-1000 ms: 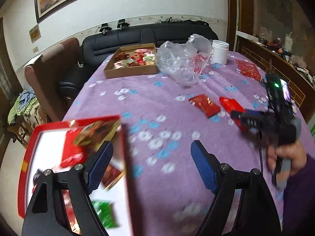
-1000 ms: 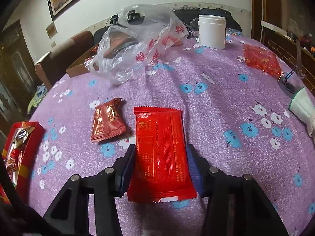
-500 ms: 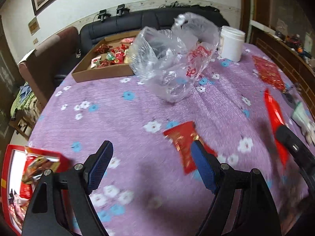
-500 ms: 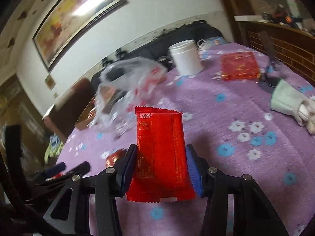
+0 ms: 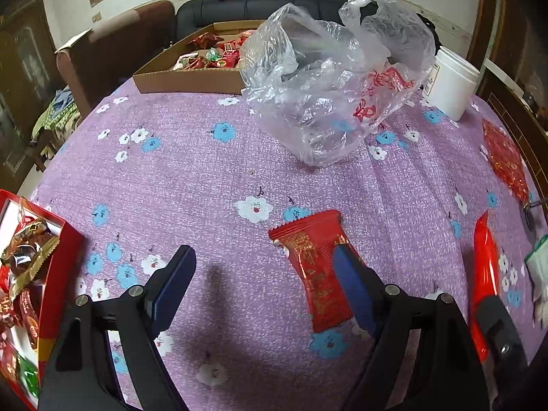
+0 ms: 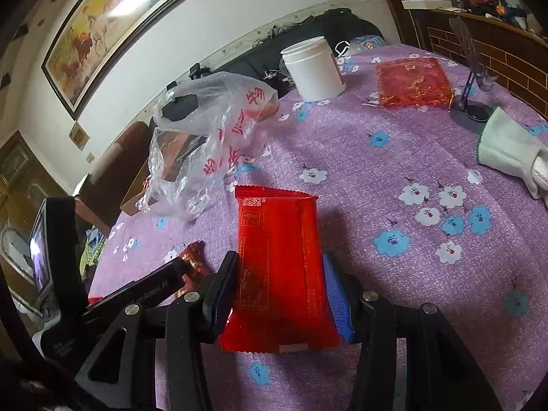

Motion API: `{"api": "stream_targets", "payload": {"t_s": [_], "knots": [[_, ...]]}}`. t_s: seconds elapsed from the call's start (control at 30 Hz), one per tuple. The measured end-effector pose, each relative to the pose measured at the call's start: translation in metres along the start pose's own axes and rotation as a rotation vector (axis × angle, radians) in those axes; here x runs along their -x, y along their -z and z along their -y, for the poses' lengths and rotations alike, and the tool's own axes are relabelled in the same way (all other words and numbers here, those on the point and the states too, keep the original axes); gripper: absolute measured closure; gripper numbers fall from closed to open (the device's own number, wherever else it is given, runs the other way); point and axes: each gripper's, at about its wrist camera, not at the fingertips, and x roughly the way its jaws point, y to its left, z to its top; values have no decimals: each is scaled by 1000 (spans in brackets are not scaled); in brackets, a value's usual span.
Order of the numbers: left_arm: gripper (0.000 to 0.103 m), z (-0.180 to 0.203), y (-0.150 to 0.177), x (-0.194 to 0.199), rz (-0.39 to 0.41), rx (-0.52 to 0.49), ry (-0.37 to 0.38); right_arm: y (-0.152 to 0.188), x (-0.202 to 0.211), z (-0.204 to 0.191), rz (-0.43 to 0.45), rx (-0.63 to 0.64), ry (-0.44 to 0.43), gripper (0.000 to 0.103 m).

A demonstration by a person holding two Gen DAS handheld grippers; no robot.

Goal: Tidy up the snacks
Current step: 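Close the left gripper on the small red packet while the right holds the long packet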

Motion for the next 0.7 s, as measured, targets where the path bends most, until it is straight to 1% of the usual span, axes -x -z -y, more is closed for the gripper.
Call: {"api": "stream_targets", "payload": {"t_s": [0.13, 0.2, 0.3, 0.33, 0.4, 0.57, 0.6, 0.7], "knots": [[20, -3, -3, 5, -6, -4, 26, 1, -3, 2, -10, -7, 0, 53], [20, -11, -5, 8, -13, 20, 18, 1, -4, 2, -15, -10, 0, 53], [20, -23, -2, 12, -17, 93, 90, 1, -6, 1, -21, -3, 8, 53], [20, -24, -2, 11, -24, 112, 102, 1, -7, 0, -22, 0, 4, 53], [20, -21, -4, 9, -37, 125, 107, 1, -8, -1, -22, 5, 4, 53], [20, -10, -5, -4, -70, 126, 77, 1, -9, -1, -30, 4, -3, 53], [20, -9, -5, -7, -80, 134, 79, 1, -10, -2, -33, 6, -3, 53], [20, -2, -5, -9, -78, 158, 120, 2, -12, -4, -43, 19, 4, 53]]}}
